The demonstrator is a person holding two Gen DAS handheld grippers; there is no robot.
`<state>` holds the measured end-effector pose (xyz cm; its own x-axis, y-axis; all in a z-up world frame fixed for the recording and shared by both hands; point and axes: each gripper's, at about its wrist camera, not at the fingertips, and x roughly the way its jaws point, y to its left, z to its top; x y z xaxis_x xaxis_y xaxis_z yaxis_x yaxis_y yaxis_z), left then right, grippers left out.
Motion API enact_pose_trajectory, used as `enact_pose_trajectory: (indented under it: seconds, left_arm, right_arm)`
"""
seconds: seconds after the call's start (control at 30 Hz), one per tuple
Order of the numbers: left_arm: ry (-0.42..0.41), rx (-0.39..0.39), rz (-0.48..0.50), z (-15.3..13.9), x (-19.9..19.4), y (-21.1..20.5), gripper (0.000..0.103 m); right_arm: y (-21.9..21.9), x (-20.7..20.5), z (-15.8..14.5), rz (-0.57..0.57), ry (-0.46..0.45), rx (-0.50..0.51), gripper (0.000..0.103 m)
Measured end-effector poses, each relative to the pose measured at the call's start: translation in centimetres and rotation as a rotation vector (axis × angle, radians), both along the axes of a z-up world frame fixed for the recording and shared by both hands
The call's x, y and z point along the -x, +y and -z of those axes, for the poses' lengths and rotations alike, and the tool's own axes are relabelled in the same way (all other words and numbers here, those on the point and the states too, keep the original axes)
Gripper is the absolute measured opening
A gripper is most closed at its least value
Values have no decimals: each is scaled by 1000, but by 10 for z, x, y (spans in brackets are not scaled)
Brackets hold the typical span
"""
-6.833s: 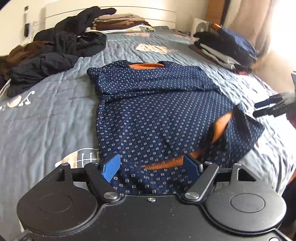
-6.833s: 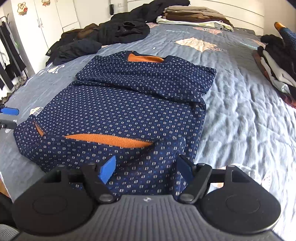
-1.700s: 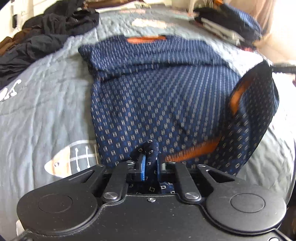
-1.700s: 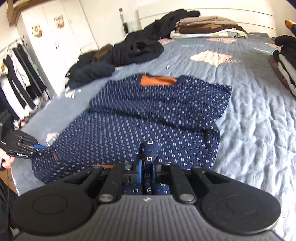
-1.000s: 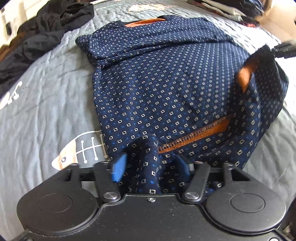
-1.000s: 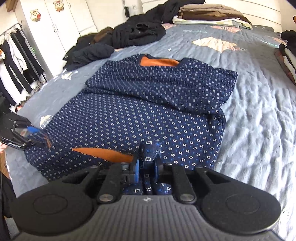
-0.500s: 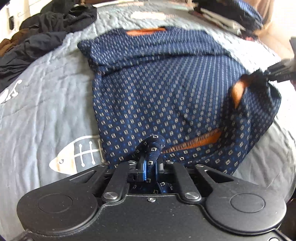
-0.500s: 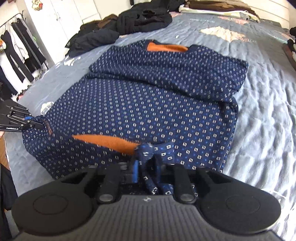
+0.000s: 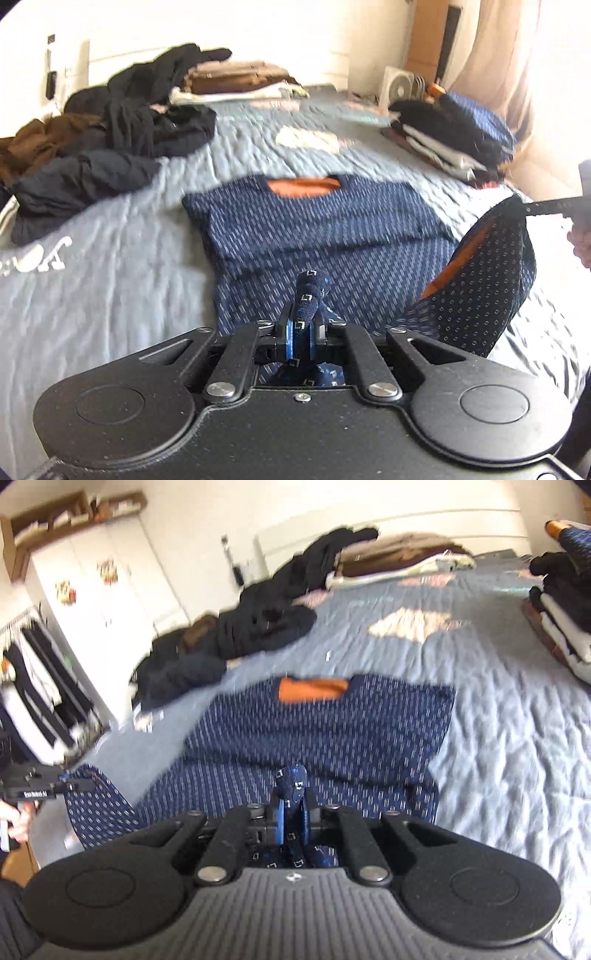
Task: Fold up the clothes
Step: 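Lift the grasped edge with both grippers and fold it over toward the collar, then open both grippers and pull them back from the folded shirt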
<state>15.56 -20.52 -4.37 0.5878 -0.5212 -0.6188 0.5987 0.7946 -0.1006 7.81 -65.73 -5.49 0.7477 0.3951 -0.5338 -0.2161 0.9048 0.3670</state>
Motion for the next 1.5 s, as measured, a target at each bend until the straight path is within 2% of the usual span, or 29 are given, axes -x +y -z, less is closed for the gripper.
enact_pose_trajectory:
  seconds: [0.1, 0.43, 0.8, 1.07, 1.17, 1.33, 1.37, 1.4, 1.43, 1.5]
  left_arm:
    - [-23, 21, -11, -3, -15, 2, 8]
    - [-84, 27, -15, 5, -85, -17, 8]
    - [-163, -38, -33, -6, -184, -63, 8]
    - [-159, -94, -60, 17, -250, -88, 8]
    - [-149, -100, -75, 28, -269, -93, 8]
    - [-124, -165, -70, 52, -296, -106, 9]
    - [-111, -192, -79, 55, -300, -108, 17]
    - [-116, -189, -89, 53, -296, -103, 29]
    - [-126, -180, -98, 49, -289, -97, 34]
    - [-147, -160, -118, 40, -277, -84, 66]
  right_arm:
    - [-11, -5, -11, 25, -31, -10, 9]
    - [-49, -51, 5, 119, -8, -22, 9]
    - [-78, -149, 2, 169, -15, 24, 9]
    - [-97, -218, 14, 217, -4, 60, 9]
    - [-99, -239, 28, 227, 14, 82, 9]
    - [-100, -264, 56, 241, 59, 126, 10]
    - [-99, -268, 61, 242, 65, 142, 12]
    - [-99, -270, 64, 261, 67, 167, 14]
    - [-100, -271, 64, 281, 73, 185, 17]
    - [-106, -268, 59, 312, 84, 195, 25]
